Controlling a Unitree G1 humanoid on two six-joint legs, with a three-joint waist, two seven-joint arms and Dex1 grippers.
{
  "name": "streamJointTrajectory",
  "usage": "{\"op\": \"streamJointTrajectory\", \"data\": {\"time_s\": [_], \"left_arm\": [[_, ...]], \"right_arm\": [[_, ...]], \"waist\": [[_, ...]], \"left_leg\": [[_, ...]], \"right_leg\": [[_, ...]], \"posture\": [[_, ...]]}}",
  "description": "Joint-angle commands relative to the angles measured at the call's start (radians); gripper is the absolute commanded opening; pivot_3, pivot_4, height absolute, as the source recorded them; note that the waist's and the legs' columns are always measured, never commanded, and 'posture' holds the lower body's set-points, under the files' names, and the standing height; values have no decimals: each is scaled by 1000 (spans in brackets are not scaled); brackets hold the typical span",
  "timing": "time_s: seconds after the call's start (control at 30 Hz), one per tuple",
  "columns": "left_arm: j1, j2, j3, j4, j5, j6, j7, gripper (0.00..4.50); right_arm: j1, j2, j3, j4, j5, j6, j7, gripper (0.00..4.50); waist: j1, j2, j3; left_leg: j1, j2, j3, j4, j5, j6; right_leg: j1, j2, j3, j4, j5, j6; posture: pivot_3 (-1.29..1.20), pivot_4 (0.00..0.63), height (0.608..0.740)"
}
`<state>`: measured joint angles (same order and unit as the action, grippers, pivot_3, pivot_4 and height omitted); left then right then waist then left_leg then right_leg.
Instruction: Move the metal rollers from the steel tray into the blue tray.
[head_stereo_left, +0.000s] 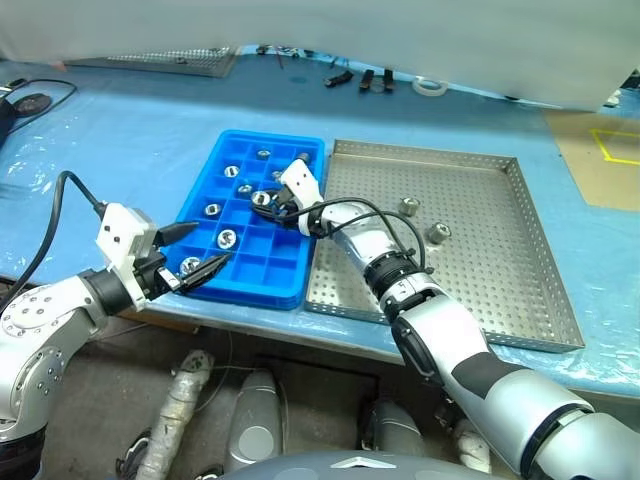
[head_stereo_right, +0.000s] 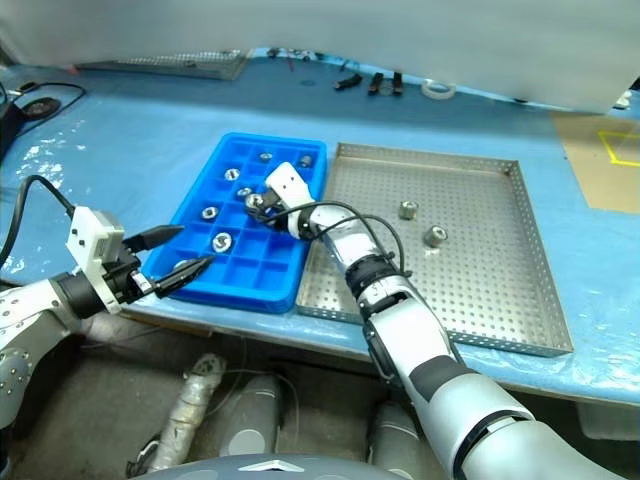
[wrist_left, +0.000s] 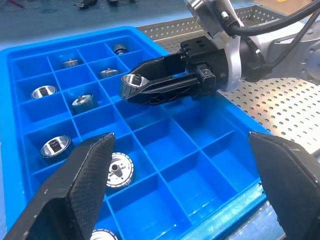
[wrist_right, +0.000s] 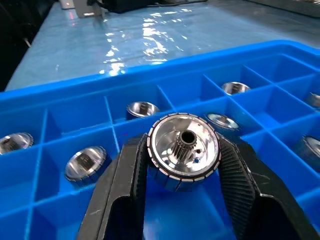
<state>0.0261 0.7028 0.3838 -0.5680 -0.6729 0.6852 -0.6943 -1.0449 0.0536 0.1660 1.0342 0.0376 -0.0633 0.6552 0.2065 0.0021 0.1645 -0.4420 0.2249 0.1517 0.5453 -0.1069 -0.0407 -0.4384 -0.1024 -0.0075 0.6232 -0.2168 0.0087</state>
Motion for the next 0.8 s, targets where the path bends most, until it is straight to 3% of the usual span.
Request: {"op": "streamJointTrajectory", "data": {"time_s": [0.03,0.1,0.3,0.5,0.7,0.8], "left_arm": [[-26,18,-7,-7,-16,-9,-11,4500],[-43,21,-25,9,-15,-12,-19,4500],[-146,4,-139,72,7,-40,-57,4500],[-336,-66,-307,228,67,-100,-116,4500],[-501,-127,-423,403,121,-164,-235,4500],[-558,-151,-457,481,147,-199,-287,4500]], "right_arm": [[-42,6,-27,-15,-2,-27,-22,3250],[-42,5,-35,-40,2,-18,-24,3861],[12,-45,-77,-255,37,65,-28,3861],[182,-214,-146,-675,102,293,-17,3861],[370,-377,-241,-947,129,482,-75,3861],[443,-406,-281,-1019,146,528,-119,3861]], "waist": [[0,0,0],[-2,0,0],[-4,0,0],[-8,-1,0],[-69,-1,0],[-109,-1,-1]], "left_leg": [[0,0,0,0,0,0],[0,1,0,0,0,-1],[0,3,0,1,1,-2],[2,3,-1,3,6,-9],[4,3,0,4,8,-12],[6,3,1,3,8,-12]], "right_leg": [[0,0,0,0,0,0],[0,2,0,0,0,-1],[0,6,0,1,0,-1],[5,8,2,1,0,0],[5,10,6,1,5,5],[5,10,8,1,5,4]], "posture": [[424,150,740],[388,150,740],[256,150,740],[99,150,740],[-43,150,740],[-103,150,740]]}}
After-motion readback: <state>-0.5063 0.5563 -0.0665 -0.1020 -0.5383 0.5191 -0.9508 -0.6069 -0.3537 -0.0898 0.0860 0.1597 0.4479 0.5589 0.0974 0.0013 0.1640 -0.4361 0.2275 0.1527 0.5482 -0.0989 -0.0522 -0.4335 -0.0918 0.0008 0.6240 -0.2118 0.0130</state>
